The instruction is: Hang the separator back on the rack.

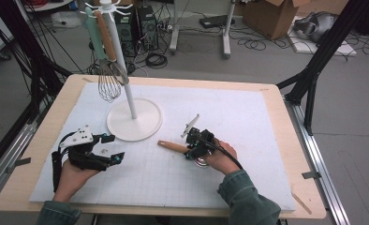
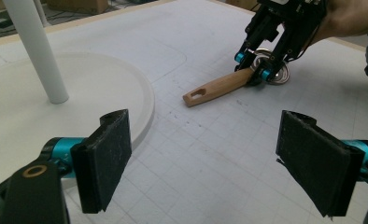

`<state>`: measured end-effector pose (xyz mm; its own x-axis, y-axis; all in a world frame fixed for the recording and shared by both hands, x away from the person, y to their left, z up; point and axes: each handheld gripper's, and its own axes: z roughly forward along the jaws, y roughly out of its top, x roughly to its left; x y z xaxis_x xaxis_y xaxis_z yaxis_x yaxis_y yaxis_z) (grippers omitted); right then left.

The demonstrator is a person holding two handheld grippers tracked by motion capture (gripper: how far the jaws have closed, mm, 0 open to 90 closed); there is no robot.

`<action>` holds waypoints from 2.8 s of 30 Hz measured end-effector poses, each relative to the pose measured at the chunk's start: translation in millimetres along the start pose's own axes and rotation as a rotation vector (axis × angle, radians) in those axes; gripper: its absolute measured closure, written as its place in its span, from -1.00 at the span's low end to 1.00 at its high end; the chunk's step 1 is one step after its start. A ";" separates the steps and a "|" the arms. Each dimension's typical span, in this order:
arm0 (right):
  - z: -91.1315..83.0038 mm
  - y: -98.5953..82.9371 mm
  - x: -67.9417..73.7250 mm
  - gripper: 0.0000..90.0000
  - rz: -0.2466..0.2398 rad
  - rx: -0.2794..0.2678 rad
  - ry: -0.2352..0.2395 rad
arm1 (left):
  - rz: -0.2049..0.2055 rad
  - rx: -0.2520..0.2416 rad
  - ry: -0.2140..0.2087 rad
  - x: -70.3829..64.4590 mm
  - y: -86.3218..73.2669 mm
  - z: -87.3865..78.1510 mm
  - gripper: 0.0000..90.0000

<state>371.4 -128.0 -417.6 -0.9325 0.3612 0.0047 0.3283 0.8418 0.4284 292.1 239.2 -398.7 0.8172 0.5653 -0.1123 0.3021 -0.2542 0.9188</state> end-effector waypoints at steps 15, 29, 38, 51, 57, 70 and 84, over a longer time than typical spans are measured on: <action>-7.4 -7.1 2.0 0.57 -0.009 -0.076 0.040 | -0.005 0.003 -0.008 0.8 -1.1 1.7 -0.57; -25.9 -9.8 5.9 0.58 -0.004 -0.221 0.095 | 0.004 0.007 -0.033 -3.9 0.9 5.9 -0.48; -27.4 -10.3 6.4 0.58 -0.007 -0.245 0.122 | 0.013 0.013 -0.052 -6.6 2.4 10.1 -0.39; -36.8 -12.5 9.5 0.58 -0.027 -0.333 0.151 | 0.027 0.016 -0.090 -13.3 8.4 20.9 -0.27; -38.9 -12.6 10.2 0.58 -0.032 -0.358 0.165 | 0.032 0.022 -0.113 -17.7 13.1 29.1 -0.21; -40.7 -11.1 14.4 0.58 -0.042 -0.381 0.173 | 0.041 0.035 -0.155 -32.3 27.5 54.9 -0.08; -40.5 -9.2 18.3 0.58 -0.059 -0.381 0.179 | 0.017 0.023 -0.189 -44.3 40.7 83.9 0.05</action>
<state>345.2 -145.4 -384.9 -0.9705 0.2131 0.1127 0.2257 0.6386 0.7357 309.4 137.9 -388.1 0.8995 0.4034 -0.1677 0.2966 -0.2821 0.9124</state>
